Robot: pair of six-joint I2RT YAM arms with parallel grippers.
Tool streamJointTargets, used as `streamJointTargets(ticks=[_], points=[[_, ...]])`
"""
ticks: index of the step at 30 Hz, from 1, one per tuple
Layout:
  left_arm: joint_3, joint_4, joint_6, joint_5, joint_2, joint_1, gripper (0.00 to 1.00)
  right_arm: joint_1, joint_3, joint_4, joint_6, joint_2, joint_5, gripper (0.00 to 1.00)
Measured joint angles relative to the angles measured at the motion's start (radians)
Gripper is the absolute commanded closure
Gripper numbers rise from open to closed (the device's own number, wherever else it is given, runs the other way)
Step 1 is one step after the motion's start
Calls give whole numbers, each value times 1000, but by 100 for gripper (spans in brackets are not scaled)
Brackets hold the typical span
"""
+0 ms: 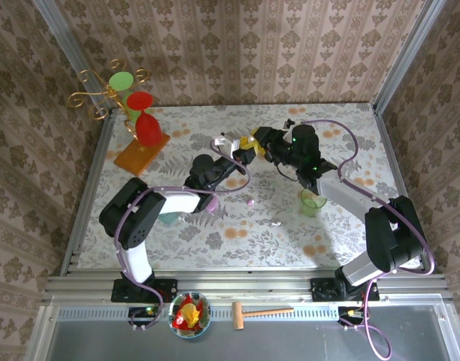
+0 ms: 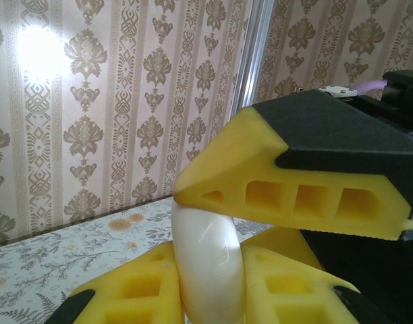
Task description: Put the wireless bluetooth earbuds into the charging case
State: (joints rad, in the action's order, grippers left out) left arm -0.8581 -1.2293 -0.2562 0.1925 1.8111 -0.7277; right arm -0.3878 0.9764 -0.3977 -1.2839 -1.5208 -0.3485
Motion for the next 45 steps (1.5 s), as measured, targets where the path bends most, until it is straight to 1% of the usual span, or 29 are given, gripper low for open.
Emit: streamJointTargets(ticks=[2,3,7,9,11,12,13,14,18,20,22,23,26,30,33,36,39,41,45], points=[[2,-2,0,15,0,1,82,0,-5,2,6,7,0,37],[6,-1,1,19,-4,5,82,1,-8,5,19,14,-2,35],[63,14,1,64,-54,54,82,8,-12,23,97,65,-8,28],[98,25,1,119,-98,95,82,16,-12,39,174,108,-29,26],[127,40,2,190,-145,137,82,23,-11,71,291,156,-51,26],[138,55,2,243,-176,162,83,24,-10,100,373,183,-69,28],[146,70,5,286,-201,180,84,26,-4,133,456,204,-89,35],[154,88,6,339,-230,200,84,27,8,175,546,221,-115,38],[171,144,10,546,-342,257,84,27,85,408,947,250,-251,38],[171,164,10,637,-381,277,83,23,117,517,1103,253,-295,40],[171,196,13,715,-415,287,82,20,128,594,1227,258,-332,41],[171,219,19,748,-432,291,82,17,129,627,1284,261,-348,44],[170,313,58,812,-476,290,82,-10,130,697,1416,261,-386,46],[161,459,134,863,-515,284,85,-60,183,743,1516,233,-424,47],[150,518,161,888,-518,275,85,-100,246,759,1575,196,-446,50],[148,544,166,906,-520,258,86,-118,292,783,1617,163,-455,59],[146,550,166,916,-520,254,89,-115,320,808,1651,137,-472,63],[146,550,163,917,-520,257,88,-111,339,826,1671,118,-478,63],[146,555,153,918,-520,258,89,-106,356,853,1708,100,-494,60]])
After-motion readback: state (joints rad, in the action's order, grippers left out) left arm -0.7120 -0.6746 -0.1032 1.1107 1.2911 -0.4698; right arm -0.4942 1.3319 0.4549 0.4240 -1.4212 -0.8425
